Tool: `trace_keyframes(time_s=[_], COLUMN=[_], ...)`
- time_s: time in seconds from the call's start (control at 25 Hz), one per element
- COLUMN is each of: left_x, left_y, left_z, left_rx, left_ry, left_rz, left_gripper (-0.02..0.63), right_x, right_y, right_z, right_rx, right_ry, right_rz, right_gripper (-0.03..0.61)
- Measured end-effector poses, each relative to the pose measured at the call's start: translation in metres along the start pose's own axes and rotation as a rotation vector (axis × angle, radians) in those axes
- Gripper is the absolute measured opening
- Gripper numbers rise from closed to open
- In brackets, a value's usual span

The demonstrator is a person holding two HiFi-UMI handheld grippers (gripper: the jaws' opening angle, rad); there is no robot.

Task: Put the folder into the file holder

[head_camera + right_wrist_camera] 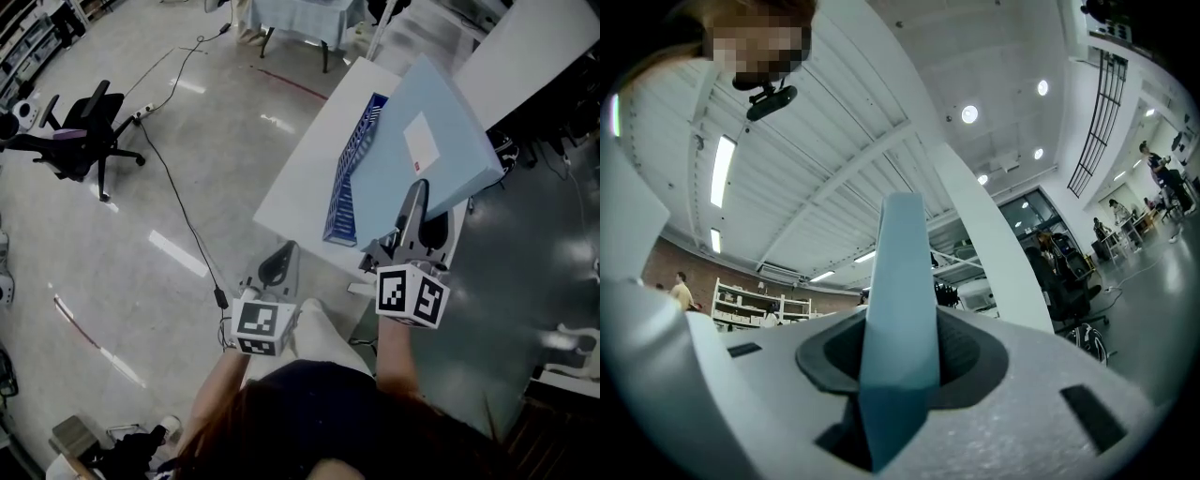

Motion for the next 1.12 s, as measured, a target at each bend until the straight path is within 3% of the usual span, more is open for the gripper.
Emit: trace_keyframes(time_s=[1.12], left_x=[0.01], left_y=[-0.031], left_z=[0.004], left_rx=[-0.056], left_ry=[0.024], left_rz=[-0.087], left_gripper=[0.006], right_x=[0.013], right_y=[-0.038], right_z=[-0.027], right_rx=[-0.141], right_ry=[0.028], right_rz=[0.121], right_gripper=[0.147])
Point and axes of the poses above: the fingertips, and each gripper's own axes: x forward along the fingers, z to its right, y out of its top, the point moved 8 cm from there along -x, backward along the fingers, and after that the axes turned 2 degrees about x, right-handed, at the moved point
